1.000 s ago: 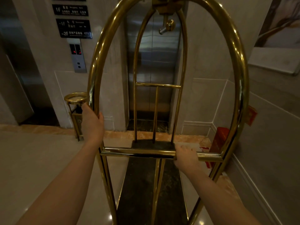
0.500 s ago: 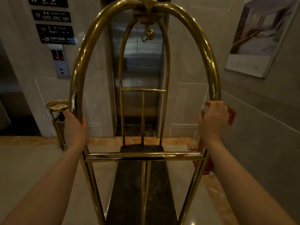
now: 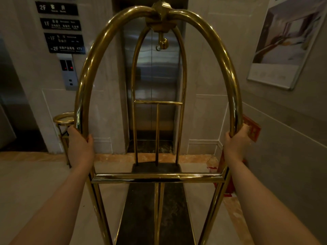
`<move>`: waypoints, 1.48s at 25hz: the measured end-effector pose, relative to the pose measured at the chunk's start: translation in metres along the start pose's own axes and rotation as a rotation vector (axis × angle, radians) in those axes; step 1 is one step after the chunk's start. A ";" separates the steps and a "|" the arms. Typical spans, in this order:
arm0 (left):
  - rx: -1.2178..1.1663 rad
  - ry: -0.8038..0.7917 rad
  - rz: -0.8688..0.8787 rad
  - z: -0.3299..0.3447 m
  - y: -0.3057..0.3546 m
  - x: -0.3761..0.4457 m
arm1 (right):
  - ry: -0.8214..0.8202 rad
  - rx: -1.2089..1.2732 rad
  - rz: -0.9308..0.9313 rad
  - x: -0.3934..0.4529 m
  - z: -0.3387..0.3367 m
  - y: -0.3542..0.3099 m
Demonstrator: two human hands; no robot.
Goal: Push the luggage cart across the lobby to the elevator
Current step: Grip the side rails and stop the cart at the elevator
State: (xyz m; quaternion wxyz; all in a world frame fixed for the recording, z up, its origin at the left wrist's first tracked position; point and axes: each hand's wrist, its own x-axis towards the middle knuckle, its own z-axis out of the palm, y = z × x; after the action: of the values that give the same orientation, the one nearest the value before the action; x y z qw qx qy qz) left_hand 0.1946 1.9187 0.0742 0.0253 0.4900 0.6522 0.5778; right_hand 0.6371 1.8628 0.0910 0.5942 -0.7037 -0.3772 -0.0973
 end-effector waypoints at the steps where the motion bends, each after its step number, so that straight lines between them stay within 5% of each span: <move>1: -0.005 0.002 -0.003 0.001 0.000 0.000 | 0.004 -0.002 -0.002 0.000 0.001 -0.001; 23: 0.026 0.048 -0.007 0.009 0.005 0.003 | 0.077 -0.002 -0.030 -0.002 0.010 0.000; 37: 0.077 -0.113 -0.107 -0.010 0.016 0.006 | -0.037 -0.026 -0.004 -0.006 -0.004 -0.009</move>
State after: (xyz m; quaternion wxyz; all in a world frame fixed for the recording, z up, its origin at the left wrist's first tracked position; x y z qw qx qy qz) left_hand 0.1953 1.9133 0.0926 0.0737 0.4870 0.6966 0.5217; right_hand 0.6285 1.8565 0.0950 0.5776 -0.7123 -0.3883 -0.0905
